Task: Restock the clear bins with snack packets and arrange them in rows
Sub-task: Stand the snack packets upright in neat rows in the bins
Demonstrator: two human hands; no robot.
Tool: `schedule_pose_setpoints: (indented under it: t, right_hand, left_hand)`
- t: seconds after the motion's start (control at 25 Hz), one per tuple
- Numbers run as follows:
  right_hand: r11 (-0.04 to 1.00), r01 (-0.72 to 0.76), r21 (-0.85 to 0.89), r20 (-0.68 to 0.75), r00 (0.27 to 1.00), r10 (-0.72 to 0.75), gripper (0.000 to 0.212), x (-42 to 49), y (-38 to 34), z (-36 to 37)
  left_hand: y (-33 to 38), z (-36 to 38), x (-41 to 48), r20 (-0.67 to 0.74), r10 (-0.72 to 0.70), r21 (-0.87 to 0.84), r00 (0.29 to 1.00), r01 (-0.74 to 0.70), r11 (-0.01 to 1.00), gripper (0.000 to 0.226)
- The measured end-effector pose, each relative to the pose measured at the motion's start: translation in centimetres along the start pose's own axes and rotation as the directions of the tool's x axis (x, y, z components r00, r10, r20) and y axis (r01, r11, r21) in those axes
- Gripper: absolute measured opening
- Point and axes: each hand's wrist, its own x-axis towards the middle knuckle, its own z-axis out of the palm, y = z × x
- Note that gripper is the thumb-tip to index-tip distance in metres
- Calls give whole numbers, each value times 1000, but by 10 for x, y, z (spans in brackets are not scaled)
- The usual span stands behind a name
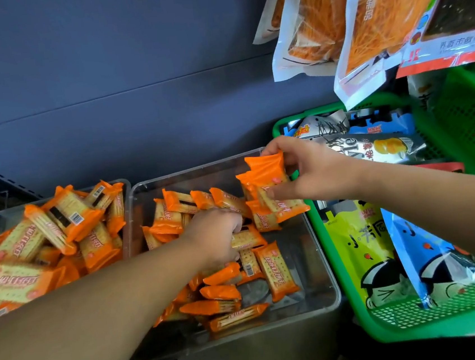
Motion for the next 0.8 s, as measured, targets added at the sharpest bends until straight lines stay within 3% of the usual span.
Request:
schedule_pose_setpoints:
  t: [0.16,0.28,0.4,0.48,0.6,0.68,0.72,0.8]
  right_hand:
    - [975,67,-211,36,997,-61,43,2,-5,14]
    - [938,87,-335,120,992,-49,42,6,1,25]
    - [916,134,-378,186,980,-67,41,12,10,40]
    - [844,180,-505,192,977,-93,41,15,16,49]
    - [587,193,-786,190,980,-67,48,16,19,55]
    - [457,183,-870,191,981,-29,53,17,18,57]
    - [439,174,-882,176,984,-37,53,18,18,57]
    - [506,144,-850,141,989,-45,51,20,17,51]
  left_hand:
    - [-3,-16,-6,-57,-37,-36,998,35,999,32]
    - [-22,-34,-18,-179,-170,-273,969,117,955,27]
    - [-34,-39,-29,-127,-349,-737,929,147,660,17]
    - [-36,-40,-33,-82,-386,-836,919,148,528,10]
    - [-40,-39,-34,-20,-368,-894,930,148,422,16]
    - [-40,-38,-33,14,-353,-902,935,165,399,18]
    - [-40,-37,-32,28,-347,-902,937,174,396,19]
    - [-37,-36,-31,50,-329,-916,943,175,361,21]
